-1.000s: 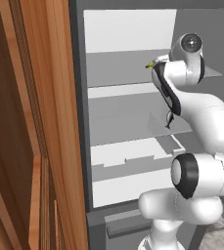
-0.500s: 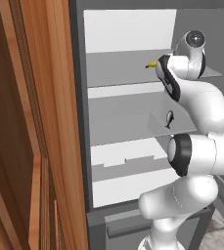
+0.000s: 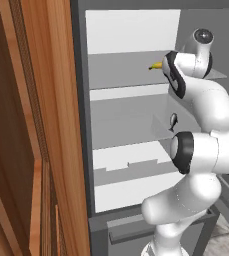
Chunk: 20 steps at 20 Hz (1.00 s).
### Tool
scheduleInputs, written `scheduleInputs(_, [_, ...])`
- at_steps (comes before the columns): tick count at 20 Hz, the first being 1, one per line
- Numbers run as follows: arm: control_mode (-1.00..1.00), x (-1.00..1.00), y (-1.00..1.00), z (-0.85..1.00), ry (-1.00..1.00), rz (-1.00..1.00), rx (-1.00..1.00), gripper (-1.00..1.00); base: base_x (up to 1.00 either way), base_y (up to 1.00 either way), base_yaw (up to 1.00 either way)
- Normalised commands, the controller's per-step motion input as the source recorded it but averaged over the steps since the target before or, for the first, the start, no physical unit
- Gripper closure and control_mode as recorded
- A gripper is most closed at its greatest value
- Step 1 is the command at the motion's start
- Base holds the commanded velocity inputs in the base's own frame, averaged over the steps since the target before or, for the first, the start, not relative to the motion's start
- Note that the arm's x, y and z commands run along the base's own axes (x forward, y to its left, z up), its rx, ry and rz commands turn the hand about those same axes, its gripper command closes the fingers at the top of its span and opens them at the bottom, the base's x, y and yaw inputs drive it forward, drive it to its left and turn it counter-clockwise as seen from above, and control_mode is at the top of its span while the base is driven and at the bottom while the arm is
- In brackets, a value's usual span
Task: Open the fridge, remove the banana, carrot, and fish, and place them on any counter.
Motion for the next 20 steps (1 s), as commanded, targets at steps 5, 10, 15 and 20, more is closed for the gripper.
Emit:
scheduleInputs(5, [-1.0, 0.08, 0.12, -0.38, 0.0, 0.01, 0.0, -1.0, 0.0, 0.0, 0.0])
scheduleInputs(10, [-1.0, 0.51, 0.17, -0.24, 0.0, 0.04, 0.01, -1.0, 0.0, 0.0, 0.0])
scheduleInputs(15, [-1.0, 0.37, 0.06, -0.38, 0.06, 0.01, 0.0, 1.0, 0.0, 0.0, 0.0])
scheduleInputs(20, [-1.0, 0.0, 0.0, -0.62, 0.16, 0.0, 0.0, 1.0, 0.0, 0.0, 0.0])
